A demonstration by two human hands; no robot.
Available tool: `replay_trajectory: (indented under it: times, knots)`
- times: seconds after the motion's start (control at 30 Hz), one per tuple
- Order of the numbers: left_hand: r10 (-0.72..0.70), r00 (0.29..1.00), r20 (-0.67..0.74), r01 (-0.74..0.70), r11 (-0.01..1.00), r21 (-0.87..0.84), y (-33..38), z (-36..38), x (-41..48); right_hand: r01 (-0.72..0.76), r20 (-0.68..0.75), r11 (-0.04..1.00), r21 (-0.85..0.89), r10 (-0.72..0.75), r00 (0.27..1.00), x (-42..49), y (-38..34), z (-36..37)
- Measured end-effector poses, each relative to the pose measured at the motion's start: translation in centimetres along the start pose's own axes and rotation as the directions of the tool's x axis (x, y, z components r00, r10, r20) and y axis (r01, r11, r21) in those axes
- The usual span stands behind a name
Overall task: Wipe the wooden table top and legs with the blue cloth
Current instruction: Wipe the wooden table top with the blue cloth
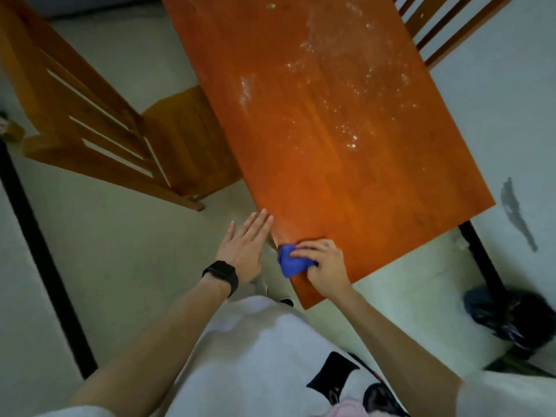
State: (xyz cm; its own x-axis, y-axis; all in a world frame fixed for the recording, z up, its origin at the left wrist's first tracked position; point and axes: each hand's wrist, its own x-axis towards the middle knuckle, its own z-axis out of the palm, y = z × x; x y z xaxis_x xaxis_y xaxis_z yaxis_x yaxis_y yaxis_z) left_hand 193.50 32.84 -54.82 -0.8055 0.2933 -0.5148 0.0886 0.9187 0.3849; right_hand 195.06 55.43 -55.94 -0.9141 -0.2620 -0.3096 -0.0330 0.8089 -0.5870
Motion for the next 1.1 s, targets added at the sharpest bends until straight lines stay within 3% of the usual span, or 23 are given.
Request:
replay_trajectory:
  times: [0.13,0.23,0.3,0.4,0.5,0.67,0.8,0.9,1.0,1.1]
  knots:
    - [-0.022,0.999,0.028,0.021,0.999,0.029,2.3,2.2,0.1,-0.079,0.179,0.997,-0.009,0.079,0.981,-8.0,3.9,-1.9]
    - [-0.061,0.998,0.013,0.060,0.998,0.037,3.1,2.6,-0.2,-0.293,0.368,0.955,-0.053,0.292,0.883,-9.3,5.5,-5.4]
    - [-0.081,0.997,0.004,0.080,0.995,0.051,3.2,2.7,-0.3,-0.335,0.280,0.942,0.037,0.312,0.908,-8.0,5.1,-7.4]
    - [-0.103,0.995,0.004,0.103,0.991,0.081,3.6,2.7,-0.7,-0.130,0.045,0.982,0.135,0.125,0.991,-2.6,3.3,-8.0]
    - [-0.089,0.996,0.015,0.087,0.990,0.111,4.4,3.2,-2.3,-0.039,0.034,0.997,0.069,0.037,0.999,1.7,0.8,-5.8]
    - [-0.069,0.994,0.081,0.053,0.981,0.186,6.3,4.8,-4.6,-0.074,0.090,0.997,0.014,0.072,0.993,-5.5,3.0,-2.0]
    - [-0.144,0.979,0.147,0.117,0.978,0.173,8.8,5.9,-5.6,-0.309,0.229,0.951,0.016,0.297,0.927,-13.2,7.8,-4.5]
    - [-0.181,0.974,0.133,0.160,0.975,0.155,10.8,5.8,-5.9,-0.368,0.046,0.909,0.195,0.366,0.929,-14.3,8.3,-8.3]
    - [-0.191,0.970,0.149,0.166,0.972,0.168,12.5,5.3,-6.3,-0.273,-0.134,0.915,0.297,0.323,0.937,-12.6,6.4,-11.9]
    - [-0.191,0.972,0.139,0.159,0.965,0.211,13.2,3.9,-6.0,-0.207,-0.208,0.909,0.361,0.295,0.933,-10.9,5.1,-13.4]
